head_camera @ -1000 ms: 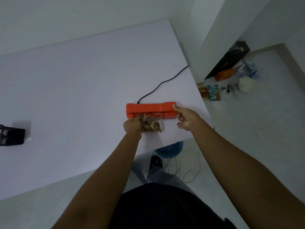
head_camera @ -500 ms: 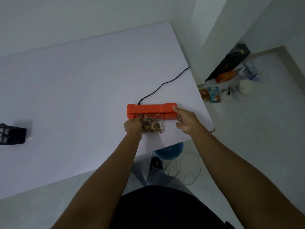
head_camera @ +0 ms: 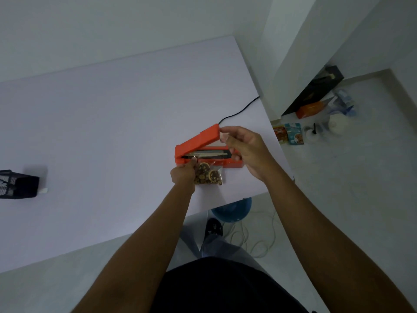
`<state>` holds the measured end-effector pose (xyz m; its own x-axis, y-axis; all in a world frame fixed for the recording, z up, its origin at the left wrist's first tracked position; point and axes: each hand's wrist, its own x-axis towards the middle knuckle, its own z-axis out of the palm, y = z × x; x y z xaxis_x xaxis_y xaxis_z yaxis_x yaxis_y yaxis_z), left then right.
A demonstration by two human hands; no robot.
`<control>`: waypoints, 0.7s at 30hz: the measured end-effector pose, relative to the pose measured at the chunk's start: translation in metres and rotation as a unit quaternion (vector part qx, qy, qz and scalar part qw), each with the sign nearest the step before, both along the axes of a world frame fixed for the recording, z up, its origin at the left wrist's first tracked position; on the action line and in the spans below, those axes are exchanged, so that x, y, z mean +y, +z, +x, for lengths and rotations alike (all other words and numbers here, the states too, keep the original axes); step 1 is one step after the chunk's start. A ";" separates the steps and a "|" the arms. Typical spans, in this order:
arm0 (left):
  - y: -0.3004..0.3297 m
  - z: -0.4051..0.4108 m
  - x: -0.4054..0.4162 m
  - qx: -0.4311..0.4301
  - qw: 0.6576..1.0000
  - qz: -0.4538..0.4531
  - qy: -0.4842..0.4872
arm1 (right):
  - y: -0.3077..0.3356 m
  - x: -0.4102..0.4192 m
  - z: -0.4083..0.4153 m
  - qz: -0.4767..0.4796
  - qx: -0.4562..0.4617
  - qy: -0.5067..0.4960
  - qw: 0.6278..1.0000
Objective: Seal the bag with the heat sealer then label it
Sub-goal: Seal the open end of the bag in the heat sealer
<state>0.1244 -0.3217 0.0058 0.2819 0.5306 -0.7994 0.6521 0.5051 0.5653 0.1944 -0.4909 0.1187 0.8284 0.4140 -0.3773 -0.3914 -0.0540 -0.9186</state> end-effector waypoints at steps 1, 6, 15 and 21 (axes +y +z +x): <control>0.000 0.000 0.000 0.001 1.000 0.002 -0.002 | 0.001 0.000 0.002 0.007 -0.011 -0.002 1.000; 0.001 0.001 0.001 0.004 1.000 -0.005 -0.004 | -0.030 -0.013 0.007 -0.181 -0.082 -0.026 0.980; 0.002 0.000 -0.005 -0.010 0.999 0.034 0.004 | -0.106 -0.019 -0.016 -0.321 -0.134 -0.047 0.936; 0.004 -0.003 -0.011 -0.048 0.994 0.092 -0.020 | -0.119 -0.016 -0.018 -0.324 -0.161 -0.070 0.930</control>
<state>0.1210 -0.3327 0.0098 0.3752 0.6532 -0.6577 0.6081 0.3621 0.7065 0.1762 -0.5068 0.0000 0.9701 0.0659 -0.2338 -0.1473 -0.6059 -0.7818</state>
